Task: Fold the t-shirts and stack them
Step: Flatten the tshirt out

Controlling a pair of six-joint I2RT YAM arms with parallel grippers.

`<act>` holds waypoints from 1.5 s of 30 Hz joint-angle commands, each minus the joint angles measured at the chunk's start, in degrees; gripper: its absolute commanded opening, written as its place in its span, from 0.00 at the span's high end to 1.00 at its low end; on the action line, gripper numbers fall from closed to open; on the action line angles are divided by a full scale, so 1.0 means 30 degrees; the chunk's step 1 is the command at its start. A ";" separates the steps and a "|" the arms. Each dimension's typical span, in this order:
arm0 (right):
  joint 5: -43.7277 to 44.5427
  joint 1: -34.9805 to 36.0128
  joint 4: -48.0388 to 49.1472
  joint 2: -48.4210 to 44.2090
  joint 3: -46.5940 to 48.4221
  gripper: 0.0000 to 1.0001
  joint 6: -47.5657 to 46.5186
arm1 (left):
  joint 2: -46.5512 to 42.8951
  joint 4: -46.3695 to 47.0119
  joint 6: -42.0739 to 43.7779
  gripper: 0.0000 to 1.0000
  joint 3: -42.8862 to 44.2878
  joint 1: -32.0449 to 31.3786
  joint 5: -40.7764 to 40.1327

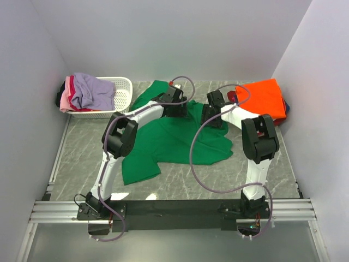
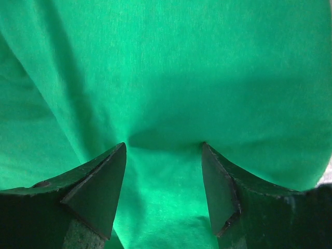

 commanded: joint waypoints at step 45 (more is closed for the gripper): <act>-0.0292 -0.0972 0.0339 -0.0534 0.7370 0.33 -0.1259 | 0.0298 0.2998 0.2689 0.25 0.5334 0.1792 0.3677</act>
